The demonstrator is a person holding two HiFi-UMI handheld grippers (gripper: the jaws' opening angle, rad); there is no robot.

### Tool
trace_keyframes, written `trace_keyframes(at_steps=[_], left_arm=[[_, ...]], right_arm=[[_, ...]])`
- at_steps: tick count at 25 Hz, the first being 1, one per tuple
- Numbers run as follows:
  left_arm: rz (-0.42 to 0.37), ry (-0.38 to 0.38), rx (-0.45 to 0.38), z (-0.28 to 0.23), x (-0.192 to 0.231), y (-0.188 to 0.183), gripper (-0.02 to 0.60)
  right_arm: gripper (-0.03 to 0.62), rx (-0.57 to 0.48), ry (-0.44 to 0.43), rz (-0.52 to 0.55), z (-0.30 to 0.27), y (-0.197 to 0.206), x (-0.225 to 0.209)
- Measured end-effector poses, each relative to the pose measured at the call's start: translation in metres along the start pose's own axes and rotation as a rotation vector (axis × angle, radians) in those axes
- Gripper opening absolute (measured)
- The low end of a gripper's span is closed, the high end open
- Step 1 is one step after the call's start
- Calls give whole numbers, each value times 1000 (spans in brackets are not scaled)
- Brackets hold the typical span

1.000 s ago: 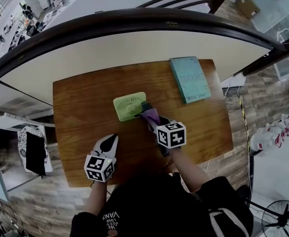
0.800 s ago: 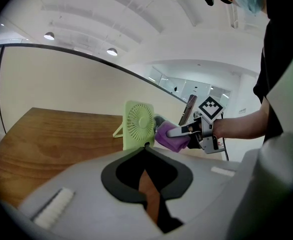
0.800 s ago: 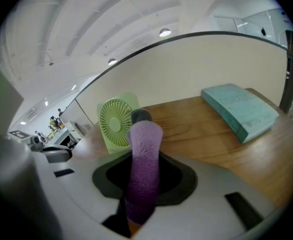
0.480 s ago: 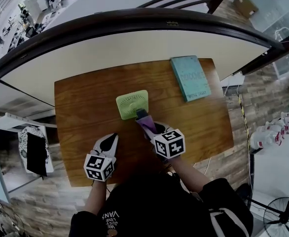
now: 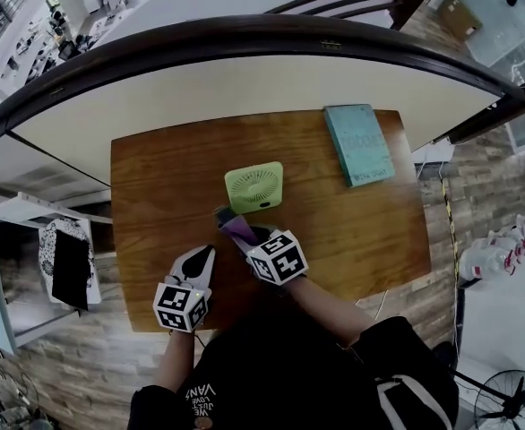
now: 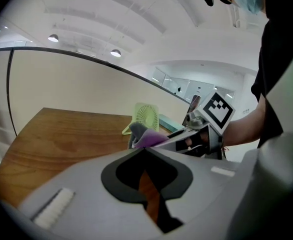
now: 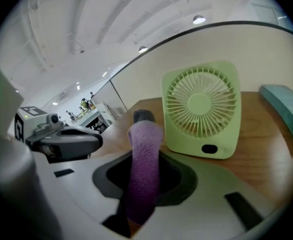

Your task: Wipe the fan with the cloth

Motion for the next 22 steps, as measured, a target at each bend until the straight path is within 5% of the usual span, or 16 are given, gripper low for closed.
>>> trace_keyframes(at_steps=[8, 22], left_arm=[[24, -25, 7, 1, 0, 11, 11], [-21, 44, 10, -31, -18, 4, 11]], right_arm=[[98, 53, 76, -10, -9, 8, -33], [98, 0, 226, -113, 41, 17, -95]])
Point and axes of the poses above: the fingertips, and each gripper's own axes: z backward along the fingers, x to its left, y out of its underside, the point moved 7 cm from there along z, backward along the fingers, and after that the axes turned 8 degrees about -z, right-handed, at the moved point
